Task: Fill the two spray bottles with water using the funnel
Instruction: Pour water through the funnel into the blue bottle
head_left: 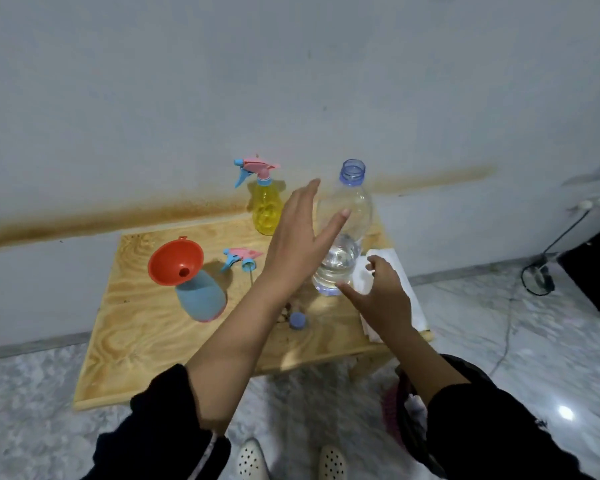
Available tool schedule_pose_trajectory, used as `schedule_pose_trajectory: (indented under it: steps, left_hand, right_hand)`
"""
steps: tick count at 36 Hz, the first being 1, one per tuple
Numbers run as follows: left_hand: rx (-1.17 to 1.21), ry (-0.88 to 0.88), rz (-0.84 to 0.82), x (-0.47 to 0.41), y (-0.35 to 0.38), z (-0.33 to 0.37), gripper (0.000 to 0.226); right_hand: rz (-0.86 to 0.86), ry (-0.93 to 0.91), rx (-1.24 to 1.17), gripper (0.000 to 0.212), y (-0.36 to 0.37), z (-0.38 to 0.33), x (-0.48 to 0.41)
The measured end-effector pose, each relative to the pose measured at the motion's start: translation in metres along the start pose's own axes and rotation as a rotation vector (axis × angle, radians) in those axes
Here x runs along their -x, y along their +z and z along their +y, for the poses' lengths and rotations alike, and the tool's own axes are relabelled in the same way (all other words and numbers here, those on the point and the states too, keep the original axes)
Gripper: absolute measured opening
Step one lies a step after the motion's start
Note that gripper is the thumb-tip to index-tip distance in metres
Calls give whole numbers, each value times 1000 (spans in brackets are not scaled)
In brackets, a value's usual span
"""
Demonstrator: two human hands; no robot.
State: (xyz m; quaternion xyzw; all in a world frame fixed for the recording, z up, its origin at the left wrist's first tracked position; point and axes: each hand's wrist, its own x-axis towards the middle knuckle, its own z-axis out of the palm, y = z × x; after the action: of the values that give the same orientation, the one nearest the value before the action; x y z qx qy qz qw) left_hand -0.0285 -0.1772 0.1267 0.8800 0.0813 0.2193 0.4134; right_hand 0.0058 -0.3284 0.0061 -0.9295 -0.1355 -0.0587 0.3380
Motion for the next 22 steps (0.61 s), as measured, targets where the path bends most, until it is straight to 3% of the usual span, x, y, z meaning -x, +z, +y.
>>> schedule_pose_trajectory:
  steps: [3,7,11,16,22]
  left_hand:
    - [-56,99,-17,-15,9,21,73]
    - [-69,117,-49,-20,23,20,93]
    - [-98,111,-41,-18,31,10,104]
    - [-111,87,-35,-19,37,-1,101]
    - [-46,49,-27,-17,38,3,106]
  right_hand:
    - [-22,-79,-42,99,2,-5,-19]
    - [-141,-57,-233,117,8,-10,-39]
    - [-203,-115,-365,117,20,-12,-50]
    - [-83,-172,-451,113,27,-18,-50]
    - [42,-260,-355,96,30,-15,-50]
